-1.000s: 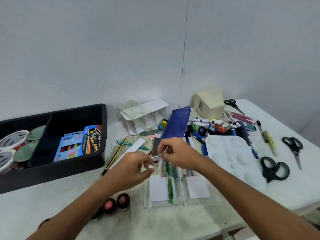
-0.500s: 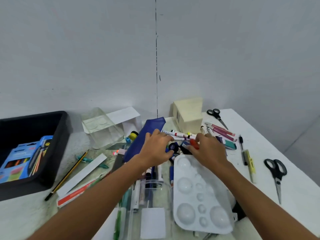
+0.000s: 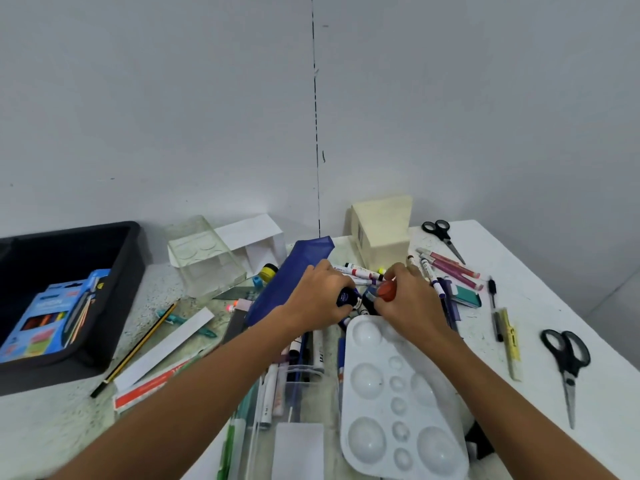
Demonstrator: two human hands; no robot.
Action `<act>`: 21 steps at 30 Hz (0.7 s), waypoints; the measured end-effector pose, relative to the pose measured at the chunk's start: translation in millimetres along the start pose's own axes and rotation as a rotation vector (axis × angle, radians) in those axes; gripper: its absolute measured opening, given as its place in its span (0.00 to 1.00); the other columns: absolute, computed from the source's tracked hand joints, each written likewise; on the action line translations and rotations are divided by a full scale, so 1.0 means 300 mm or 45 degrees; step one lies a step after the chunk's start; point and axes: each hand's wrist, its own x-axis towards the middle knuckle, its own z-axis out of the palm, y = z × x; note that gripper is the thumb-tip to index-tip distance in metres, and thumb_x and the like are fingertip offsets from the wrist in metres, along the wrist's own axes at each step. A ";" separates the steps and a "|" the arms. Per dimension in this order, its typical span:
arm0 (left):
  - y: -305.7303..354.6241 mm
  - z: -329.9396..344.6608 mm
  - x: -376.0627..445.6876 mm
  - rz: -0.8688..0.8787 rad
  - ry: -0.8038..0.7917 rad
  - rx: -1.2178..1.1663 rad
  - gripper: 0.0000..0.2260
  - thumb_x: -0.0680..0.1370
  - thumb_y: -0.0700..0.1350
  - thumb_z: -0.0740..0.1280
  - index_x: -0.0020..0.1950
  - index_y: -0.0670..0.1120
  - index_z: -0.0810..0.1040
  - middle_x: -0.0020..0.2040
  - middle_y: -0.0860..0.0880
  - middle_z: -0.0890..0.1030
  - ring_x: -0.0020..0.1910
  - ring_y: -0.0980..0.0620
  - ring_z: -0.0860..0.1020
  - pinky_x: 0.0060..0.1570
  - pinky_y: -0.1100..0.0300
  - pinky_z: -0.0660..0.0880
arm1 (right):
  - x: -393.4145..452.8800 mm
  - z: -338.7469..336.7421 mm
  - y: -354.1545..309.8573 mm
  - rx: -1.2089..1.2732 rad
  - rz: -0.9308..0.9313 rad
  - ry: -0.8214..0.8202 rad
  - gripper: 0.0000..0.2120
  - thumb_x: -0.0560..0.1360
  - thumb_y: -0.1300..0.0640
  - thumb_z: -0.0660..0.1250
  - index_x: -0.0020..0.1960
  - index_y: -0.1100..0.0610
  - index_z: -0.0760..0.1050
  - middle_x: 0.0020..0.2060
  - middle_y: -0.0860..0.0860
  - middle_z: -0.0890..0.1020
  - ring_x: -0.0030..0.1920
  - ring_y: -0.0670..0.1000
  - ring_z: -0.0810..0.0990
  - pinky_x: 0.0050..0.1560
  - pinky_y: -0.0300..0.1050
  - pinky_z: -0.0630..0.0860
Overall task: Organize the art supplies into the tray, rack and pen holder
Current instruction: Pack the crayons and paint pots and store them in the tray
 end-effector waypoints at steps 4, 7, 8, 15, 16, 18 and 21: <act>-0.013 -0.080 -0.075 0.094 0.065 -0.203 0.12 0.69 0.45 0.72 0.50 0.44 0.82 0.43 0.48 0.81 0.44 0.49 0.75 0.45 0.57 0.73 | -0.005 0.004 -0.061 0.335 -0.135 -0.034 0.17 0.67 0.64 0.72 0.54 0.56 0.75 0.48 0.50 0.71 0.43 0.45 0.72 0.41 0.30 0.67; -0.040 -0.163 -0.170 0.103 0.019 -0.280 0.13 0.67 0.44 0.71 0.50 0.44 0.82 0.43 0.48 0.80 0.42 0.52 0.77 0.43 0.59 0.74 | -0.031 0.026 -0.149 0.437 -0.307 -0.064 0.19 0.66 0.64 0.73 0.55 0.54 0.75 0.48 0.49 0.73 0.45 0.46 0.74 0.44 0.33 0.69; -0.052 -0.191 -0.207 0.098 0.006 -0.284 0.12 0.67 0.45 0.71 0.50 0.44 0.83 0.42 0.47 0.80 0.41 0.53 0.77 0.42 0.59 0.74 | -0.044 0.037 -0.183 0.473 -0.357 -0.082 0.19 0.66 0.65 0.73 0.53 0.53 0.73 0.48 0.49 0.75 0.45 0.45 0.74 0.45 0.33 0.69; -0.180 -0.377 -0.549 -0.085 -0.067 -0.270 0.12 0.66 0.44 0.70 0.49 0.45 0.83 0.40 0.47 0.79 0.38 0.53 0.75 0.39 0.63 0.73 | -0.175 0.167 -0.459 0.658 -0.644 -0.306 0.14 0.68 0.63 0.75 0.48 0.54 0.75 0.42 0.47 0.79 0.43 0.43 0.76 0.41 0.29 0.70; -0.204 -0.400 -0.607 -0.129 -0.064 -0.263 0.14 0.65 0.44 0.70 0.49 0.44 0.83 0.40 0.47 0.79 0.38 0.52 0.76 0.39 0.62 0.73 | -0.195 0.192 -0.505 0.675 -0.670 -0.340 0.14 0.67 0.64 0.76 0.49 0.54 0.76 0.42 0.46 0.79 0.43 0.41 0.77 0.41 0.28 0.69; -0.258 -0.446 -0.740 -0.230 -0.030 -0.241 0.16 0.65 0.45 0.69 0.51 0.43 0.82 0.42 0.47 0.80 0.39 0.53 0.75 0.40 0.63 0.73 | -0.240 0.250 -0.607 0.672 -0.720 -0.407 0.16 0.65 0.63 0.78 0.49 0.55 0.77 0.41 0.42 0.78 0.41 0.37 0.76 0.41 0.27 0.69; -0.329 -0.513 -0.937 -0.342 0.005 -0.225 0.16 0.65 0.45 0.71 0.51 0.42 0.82 0.43 0.48 0.82 0.40 0.54 0.77 0.41 0.64 0.74 | -0.318 0.331 -0.754 0.666 -0.794 -0.514 0.17 0.63 0.60 0.80 0.48 0.50 0.78 0.41 0.42 0.79 0.40 0.40 0.76 0.40 0.29 0.70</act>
